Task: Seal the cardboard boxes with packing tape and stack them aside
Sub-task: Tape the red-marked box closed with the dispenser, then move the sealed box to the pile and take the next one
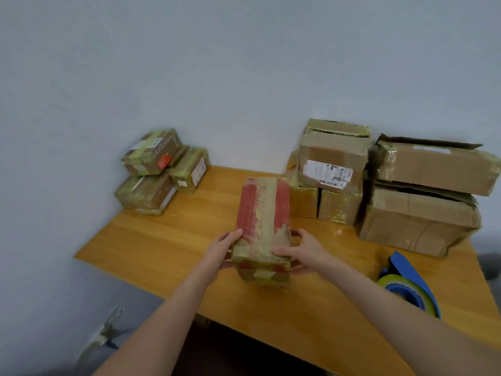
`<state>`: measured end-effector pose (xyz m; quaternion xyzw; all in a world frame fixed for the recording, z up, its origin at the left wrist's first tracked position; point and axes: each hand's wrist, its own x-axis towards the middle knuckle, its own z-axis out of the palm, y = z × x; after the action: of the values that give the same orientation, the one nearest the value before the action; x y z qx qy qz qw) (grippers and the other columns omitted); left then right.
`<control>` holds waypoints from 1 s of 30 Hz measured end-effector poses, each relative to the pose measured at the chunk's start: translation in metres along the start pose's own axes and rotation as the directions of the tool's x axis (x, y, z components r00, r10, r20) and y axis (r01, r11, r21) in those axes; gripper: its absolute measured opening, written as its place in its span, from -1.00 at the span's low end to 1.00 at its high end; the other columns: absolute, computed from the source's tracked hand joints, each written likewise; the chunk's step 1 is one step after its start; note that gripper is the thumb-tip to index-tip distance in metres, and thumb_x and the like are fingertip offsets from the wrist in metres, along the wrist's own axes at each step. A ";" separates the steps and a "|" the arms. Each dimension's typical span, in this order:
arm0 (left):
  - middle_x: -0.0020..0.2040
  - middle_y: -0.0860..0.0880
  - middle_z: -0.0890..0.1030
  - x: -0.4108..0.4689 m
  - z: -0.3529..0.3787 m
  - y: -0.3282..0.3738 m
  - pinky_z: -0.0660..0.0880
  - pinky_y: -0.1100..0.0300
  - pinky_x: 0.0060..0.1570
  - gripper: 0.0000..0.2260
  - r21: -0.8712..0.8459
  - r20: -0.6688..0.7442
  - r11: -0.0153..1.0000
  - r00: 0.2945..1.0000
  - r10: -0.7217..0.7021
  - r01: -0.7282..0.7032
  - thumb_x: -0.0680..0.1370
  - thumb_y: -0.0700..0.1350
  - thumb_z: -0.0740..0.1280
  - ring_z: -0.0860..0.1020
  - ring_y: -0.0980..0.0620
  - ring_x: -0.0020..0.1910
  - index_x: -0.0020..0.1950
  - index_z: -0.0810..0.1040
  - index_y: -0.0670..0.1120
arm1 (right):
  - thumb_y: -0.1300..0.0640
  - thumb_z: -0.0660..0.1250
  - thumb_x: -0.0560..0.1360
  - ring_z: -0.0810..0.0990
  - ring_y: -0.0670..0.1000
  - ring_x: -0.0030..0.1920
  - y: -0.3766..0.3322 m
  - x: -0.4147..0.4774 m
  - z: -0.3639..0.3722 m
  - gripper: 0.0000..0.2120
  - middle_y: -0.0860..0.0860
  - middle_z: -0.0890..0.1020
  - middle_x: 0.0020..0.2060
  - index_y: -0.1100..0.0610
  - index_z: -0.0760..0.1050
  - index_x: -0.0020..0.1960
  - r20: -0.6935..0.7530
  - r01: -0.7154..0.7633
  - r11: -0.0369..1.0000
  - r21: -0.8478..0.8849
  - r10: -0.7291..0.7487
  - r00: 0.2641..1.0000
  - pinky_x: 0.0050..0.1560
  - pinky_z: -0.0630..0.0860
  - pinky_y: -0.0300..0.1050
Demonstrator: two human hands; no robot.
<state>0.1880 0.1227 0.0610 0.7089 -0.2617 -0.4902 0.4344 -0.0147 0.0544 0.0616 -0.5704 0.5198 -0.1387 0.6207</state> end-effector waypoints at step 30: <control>0.41 -0.10 0.38 0.332 -0.222 0.130 0.36 0.00 0.31 -0.55 0.656 -0.109 0.716 0.908 0.404 -0.240 0.62 -0.03 0.22 0.34 -0.09 0.39 0.50 0.25 -0.04 | 0.20 0.29 0.58 0.53 0.10 0.24 -0.204 0.349 0.228 -0.43 0.10 0.51 0.33 0.08 0.20 0.54 -0.398 0.110 0.966 0.235 -0.007 0.917 0.26 0.51 0.01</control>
<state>0.5274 -0.1254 0.0509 0.8102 -0.4747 -0.1992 0.2803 0.4010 -0.1472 0.0218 -0.4623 0.5946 -0.3345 0.5664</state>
